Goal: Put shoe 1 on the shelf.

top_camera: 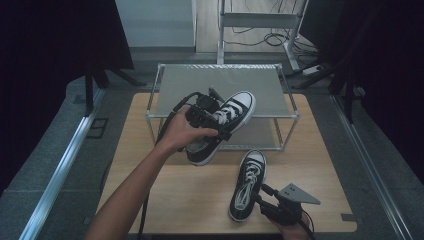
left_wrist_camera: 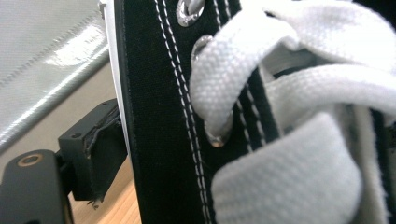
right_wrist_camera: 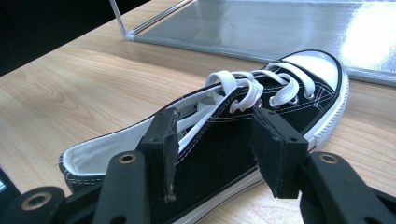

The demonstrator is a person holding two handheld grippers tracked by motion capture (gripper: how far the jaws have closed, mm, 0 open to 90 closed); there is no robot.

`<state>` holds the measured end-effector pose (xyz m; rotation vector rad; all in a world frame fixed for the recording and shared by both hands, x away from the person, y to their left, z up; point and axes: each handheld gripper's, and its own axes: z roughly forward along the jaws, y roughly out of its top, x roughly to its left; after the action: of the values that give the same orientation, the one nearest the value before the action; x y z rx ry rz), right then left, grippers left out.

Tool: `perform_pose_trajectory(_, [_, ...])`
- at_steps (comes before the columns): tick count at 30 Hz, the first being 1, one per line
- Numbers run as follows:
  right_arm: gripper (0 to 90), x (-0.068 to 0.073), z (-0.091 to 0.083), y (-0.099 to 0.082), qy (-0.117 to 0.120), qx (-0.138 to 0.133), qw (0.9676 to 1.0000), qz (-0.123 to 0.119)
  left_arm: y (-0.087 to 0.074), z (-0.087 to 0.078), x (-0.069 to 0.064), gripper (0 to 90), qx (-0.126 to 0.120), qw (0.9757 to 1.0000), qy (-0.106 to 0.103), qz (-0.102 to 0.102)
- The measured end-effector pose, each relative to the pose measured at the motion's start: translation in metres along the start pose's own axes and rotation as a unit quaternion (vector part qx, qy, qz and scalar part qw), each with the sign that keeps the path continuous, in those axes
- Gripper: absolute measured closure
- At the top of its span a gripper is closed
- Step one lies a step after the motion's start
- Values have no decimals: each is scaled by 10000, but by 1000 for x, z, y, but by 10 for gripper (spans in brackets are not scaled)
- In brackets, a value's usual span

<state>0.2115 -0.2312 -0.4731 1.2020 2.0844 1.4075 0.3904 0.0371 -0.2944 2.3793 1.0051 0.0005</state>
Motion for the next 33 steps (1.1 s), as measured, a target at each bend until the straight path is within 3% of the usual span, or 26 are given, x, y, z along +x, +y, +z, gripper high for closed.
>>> perform_pose_trajectory(14, [515, -1, -1, 1, 15, -3, 10000, 16, 24, -5, 19, 139, 102, 9995, 162, -264])
perform_pose_trajectory(22, [514, -2, -2, 1, 15, -20, 10000, 39, 42, -2, 28, 138, 160, 9988, 98, -450])
perform_pose_trajectory(33, [514, -5, -4, 2, 14, -36, 10000, 47, 68, -8, 47, 139, 181, 9957, 315, -855])
